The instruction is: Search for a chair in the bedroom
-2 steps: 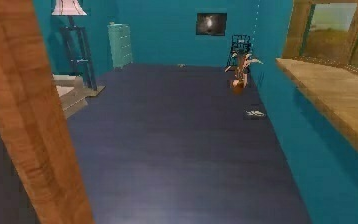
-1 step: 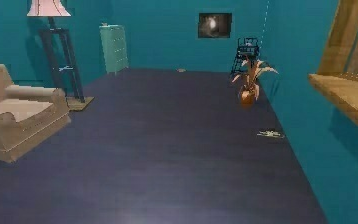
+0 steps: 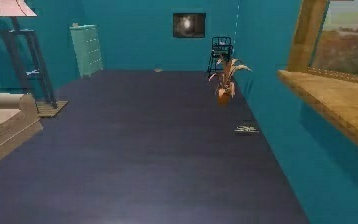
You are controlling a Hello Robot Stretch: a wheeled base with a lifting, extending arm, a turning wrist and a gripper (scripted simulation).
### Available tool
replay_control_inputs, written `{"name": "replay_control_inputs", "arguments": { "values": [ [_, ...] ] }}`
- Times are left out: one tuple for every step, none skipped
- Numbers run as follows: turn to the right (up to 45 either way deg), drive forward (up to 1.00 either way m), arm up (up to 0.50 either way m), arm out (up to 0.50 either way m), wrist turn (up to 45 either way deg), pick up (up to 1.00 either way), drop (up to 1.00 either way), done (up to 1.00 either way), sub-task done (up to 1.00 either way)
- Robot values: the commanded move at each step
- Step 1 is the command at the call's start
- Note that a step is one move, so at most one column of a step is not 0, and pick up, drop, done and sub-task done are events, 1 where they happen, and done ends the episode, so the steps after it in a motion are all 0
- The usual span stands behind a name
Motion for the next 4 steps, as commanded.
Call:
{"name": "replay_control_inputs", "arguments": {
  "values": [
    [0.0,0.15,0.0,0.0,0.0,0.0,0.0,0.0,0.0],
    [-45.0,0.0,0.0,0.0,0.0,0.0,0.0,0.0,0.0],
    [-9.0,0.0,0.0,0.0,0.0,0.0,0.0,0.0,0.0],
    [0.0,1.0,0.0,0.0,0.0,0.0,0.0,0.0,0.0]
  ]
}}
